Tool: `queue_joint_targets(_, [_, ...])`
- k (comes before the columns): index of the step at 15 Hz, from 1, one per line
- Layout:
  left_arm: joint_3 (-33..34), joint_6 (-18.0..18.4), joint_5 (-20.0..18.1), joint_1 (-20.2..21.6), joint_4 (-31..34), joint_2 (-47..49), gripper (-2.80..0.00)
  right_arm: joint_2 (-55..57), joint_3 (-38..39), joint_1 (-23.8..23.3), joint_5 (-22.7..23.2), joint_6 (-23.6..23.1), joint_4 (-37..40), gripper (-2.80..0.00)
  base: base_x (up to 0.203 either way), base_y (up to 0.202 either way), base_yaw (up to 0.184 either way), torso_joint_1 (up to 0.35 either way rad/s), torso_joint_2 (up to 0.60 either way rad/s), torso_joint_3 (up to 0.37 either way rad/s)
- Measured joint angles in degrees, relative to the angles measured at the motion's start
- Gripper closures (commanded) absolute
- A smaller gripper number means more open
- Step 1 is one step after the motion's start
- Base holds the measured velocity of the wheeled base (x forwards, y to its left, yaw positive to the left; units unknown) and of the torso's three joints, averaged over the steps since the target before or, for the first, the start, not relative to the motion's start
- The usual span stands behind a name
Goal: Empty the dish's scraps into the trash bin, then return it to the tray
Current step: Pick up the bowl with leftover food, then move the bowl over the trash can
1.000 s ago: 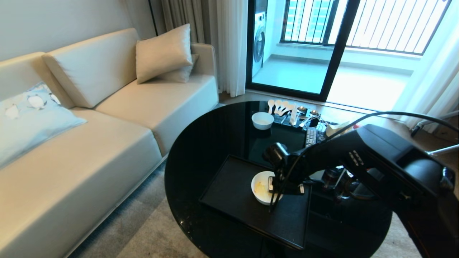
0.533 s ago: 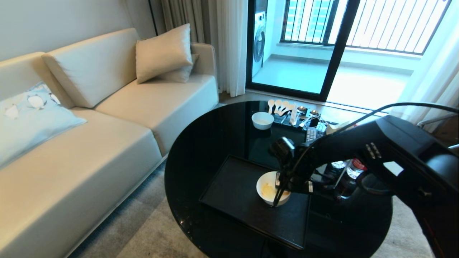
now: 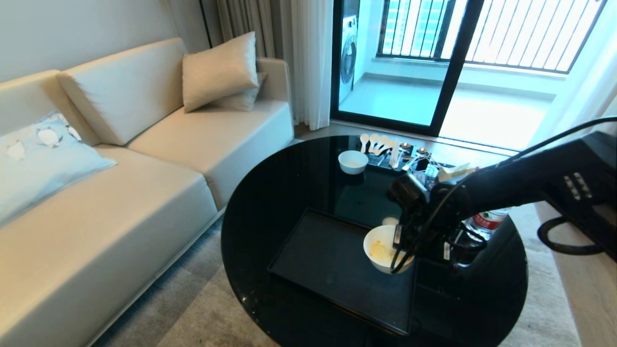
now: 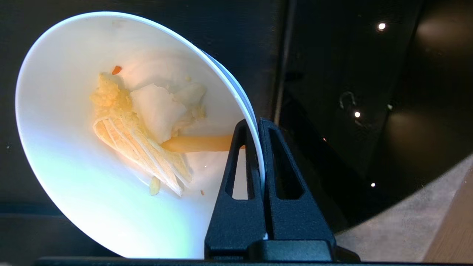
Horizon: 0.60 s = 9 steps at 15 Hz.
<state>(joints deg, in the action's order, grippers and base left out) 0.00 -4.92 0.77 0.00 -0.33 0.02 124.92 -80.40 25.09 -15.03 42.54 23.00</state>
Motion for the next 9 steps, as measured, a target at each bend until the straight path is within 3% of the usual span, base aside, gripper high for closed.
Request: queue_joint_targets(9, [0.00,-0.02,-0.01,0.00,0.00,0.00,0.00,-25.49,24.36,-5.98,3.85,0.94,-0.32,0.00,0.000,0.000,0.000,0.000,0.00,0.000])
